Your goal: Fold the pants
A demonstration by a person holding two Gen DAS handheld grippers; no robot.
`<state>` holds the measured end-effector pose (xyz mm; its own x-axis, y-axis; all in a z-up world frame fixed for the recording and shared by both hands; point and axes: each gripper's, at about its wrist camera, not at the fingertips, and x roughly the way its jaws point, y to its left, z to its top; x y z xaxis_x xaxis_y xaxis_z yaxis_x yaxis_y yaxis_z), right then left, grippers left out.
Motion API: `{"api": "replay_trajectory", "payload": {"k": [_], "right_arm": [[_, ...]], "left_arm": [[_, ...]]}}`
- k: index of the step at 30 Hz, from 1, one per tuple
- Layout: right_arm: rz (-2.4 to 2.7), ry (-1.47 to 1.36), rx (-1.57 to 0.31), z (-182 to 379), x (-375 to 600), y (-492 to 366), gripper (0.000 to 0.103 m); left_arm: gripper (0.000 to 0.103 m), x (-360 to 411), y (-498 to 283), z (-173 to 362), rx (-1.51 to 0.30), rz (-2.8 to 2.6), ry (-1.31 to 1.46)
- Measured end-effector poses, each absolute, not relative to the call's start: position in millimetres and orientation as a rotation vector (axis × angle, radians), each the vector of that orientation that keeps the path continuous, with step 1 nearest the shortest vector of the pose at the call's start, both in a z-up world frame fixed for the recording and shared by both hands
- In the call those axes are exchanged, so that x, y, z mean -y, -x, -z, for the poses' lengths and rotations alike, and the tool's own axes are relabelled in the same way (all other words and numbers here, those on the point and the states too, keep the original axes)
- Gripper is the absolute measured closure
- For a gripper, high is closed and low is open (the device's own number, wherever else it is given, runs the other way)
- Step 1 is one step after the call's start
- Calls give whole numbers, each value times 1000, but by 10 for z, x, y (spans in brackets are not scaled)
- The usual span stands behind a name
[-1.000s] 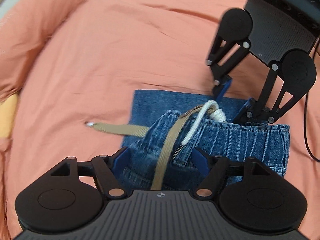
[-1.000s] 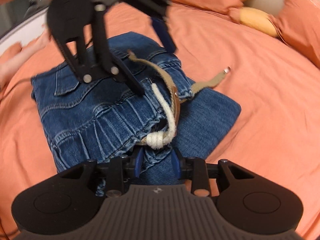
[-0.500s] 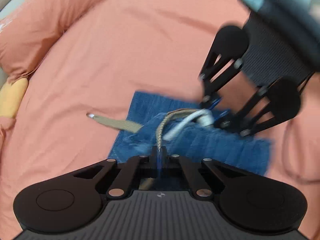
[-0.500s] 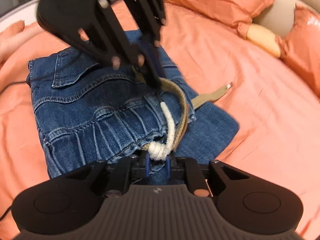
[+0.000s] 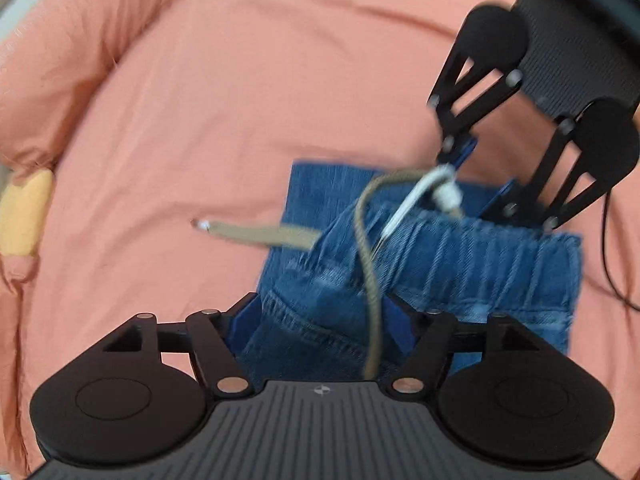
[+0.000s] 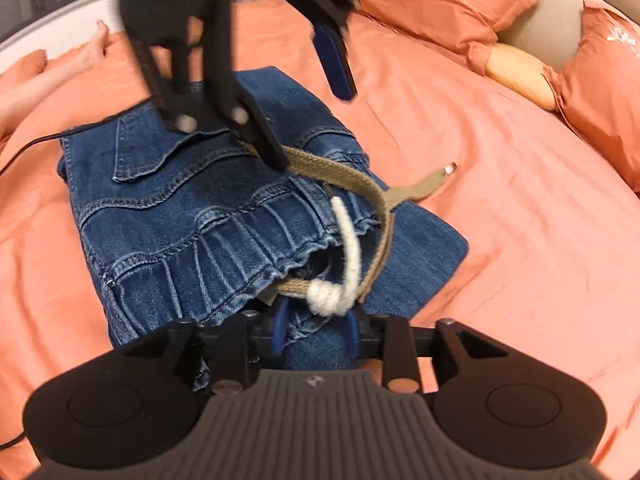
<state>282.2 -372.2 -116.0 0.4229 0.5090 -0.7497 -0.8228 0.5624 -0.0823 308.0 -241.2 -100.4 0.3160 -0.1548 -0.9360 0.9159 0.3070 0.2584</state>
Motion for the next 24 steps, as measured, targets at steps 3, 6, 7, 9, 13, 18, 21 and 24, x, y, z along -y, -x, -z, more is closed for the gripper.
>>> {"api": "replay_trajectory", "payload": {"k": [3,6,7,9,13,18,21,24], "right_arm": [[-894,495,-704,1242,3748,-2810,55],[-904,517,-686,1319,3723,-2866,53],[-919,512,-694,1343,3712,-2896,55],[-955,491,-711,1388,3693,-2936,59],[-976,422,-754,1469,3694,-3013,80],[-936,437,-736,1425,3640,-2922,89],[-899,457,-712,1343,3637,-2794,90],[-866,470,-670,1213,3658,-2666,90]], "left_arm": [[14,2397,-3264,1126,-1034,917,-960],[6,2440,-3446,1263,-1111,949,-932],[4,2449,-3502,1300,-1141,971,-899],[6,2455,-3567,1361,-1189,992,-813],[34,2436,-3437,1443,-1176,966,-760],[69,2312,-3091,1229,-1044,869,-755],[79,2150,-2879,964,-960,867,-694],[87,1936,-2694,671,-898,894,-643]]}}
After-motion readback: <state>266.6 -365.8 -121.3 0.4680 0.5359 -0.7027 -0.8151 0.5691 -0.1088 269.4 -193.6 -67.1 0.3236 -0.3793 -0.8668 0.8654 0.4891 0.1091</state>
